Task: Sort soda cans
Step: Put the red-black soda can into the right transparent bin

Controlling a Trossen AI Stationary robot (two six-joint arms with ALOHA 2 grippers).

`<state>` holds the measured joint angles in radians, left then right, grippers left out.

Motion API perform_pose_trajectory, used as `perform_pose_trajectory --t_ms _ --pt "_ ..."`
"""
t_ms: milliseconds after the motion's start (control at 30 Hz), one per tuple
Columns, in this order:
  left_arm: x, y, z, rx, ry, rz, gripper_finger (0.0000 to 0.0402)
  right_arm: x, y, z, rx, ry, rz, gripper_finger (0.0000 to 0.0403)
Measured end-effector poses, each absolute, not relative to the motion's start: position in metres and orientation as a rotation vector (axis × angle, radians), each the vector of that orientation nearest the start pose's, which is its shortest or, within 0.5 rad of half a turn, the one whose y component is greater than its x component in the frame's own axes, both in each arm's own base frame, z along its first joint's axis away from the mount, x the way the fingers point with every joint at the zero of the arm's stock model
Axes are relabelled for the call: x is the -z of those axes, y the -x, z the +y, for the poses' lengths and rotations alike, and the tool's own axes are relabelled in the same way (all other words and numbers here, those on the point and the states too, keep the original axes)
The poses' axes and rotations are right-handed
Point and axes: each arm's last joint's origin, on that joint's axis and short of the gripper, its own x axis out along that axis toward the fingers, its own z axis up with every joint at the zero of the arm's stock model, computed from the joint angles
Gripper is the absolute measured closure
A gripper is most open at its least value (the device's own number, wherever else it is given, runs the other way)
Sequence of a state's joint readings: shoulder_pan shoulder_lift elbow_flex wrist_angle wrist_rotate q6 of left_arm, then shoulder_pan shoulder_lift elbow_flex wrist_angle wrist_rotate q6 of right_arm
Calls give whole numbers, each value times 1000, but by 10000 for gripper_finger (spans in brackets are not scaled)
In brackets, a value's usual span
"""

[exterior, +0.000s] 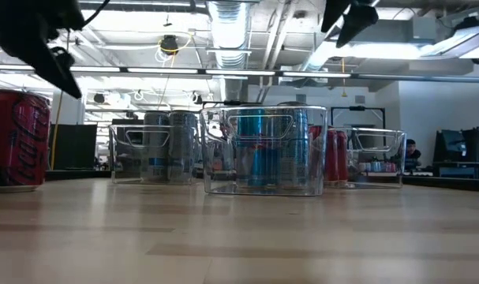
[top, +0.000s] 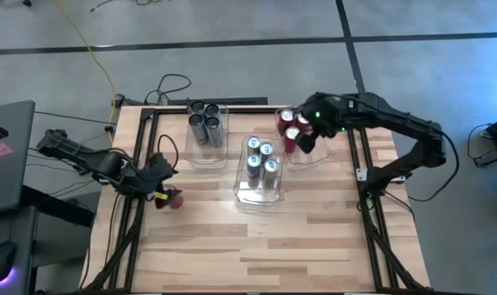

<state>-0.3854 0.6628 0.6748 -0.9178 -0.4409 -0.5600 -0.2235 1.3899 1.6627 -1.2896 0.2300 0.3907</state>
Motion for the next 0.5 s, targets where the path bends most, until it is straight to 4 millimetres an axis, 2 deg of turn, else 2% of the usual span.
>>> perform_pose_trajectory --t_ms 133,267,500 --pt "-258 -100 -30 -273 201 874 61 -401 -243 -46 574 -333 958 24" --pt "-255 -98 -34 -207 274 942 61 -393 -255 -36 539 -307 1000 24" --pt "-239 -96 -39 -171 313 1045 61 -377 -275 -33 555 -254 1053 24"
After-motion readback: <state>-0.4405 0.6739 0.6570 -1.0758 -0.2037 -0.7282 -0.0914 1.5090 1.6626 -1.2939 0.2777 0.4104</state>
